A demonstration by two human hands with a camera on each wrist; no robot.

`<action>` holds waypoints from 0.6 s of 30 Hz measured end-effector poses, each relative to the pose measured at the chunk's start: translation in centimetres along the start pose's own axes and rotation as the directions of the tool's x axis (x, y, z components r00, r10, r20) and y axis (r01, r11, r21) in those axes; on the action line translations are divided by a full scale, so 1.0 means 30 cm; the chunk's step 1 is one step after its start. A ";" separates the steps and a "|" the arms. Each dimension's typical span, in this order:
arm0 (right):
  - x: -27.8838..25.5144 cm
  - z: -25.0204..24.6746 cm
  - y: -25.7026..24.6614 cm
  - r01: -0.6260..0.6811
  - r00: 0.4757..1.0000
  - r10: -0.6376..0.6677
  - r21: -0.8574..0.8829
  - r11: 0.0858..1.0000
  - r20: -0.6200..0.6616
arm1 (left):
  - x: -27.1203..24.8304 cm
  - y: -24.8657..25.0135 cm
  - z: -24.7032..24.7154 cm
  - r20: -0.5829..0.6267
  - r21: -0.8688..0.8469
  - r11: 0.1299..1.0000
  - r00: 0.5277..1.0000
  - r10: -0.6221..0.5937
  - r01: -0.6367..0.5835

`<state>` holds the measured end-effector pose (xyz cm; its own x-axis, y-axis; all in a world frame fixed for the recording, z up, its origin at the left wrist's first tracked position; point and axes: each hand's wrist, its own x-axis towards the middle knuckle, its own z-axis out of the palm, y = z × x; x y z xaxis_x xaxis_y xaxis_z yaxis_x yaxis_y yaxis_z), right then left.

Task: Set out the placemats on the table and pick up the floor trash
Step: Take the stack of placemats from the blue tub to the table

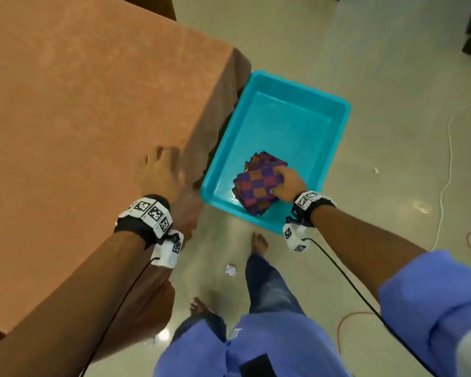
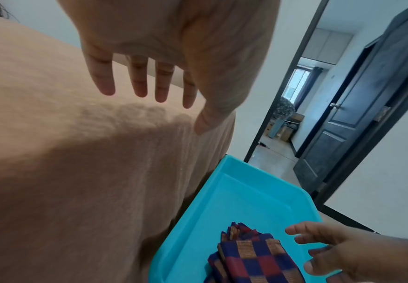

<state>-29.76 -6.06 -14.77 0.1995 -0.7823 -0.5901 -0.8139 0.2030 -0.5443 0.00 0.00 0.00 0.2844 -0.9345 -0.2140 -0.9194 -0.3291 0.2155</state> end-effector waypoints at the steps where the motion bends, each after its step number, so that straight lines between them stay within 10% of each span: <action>1: 0.037 -0.010 0.003 -0.019 1.000 0.019 0.002 1.000 0.006 | 0.017 0.006 0.000 -0.034 -0.035 0.999 0.999 -0.001 -0.001; 18: 0.294 0.038 0.006 -0.398 0.916 0.399 -0.020 0.917 0.049 | 0.038 0.020 0.038 -0.189 -0.056 0.994 0.976 -0.106 0.097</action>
<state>-27.51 -12.24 -20.75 -0.1155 -0.6067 -0.7865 -0.8368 0.4860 -0.2520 -0.55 -1.10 -1.20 0.4265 -0.9030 -0.0514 -0.8708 -0.4253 0.2466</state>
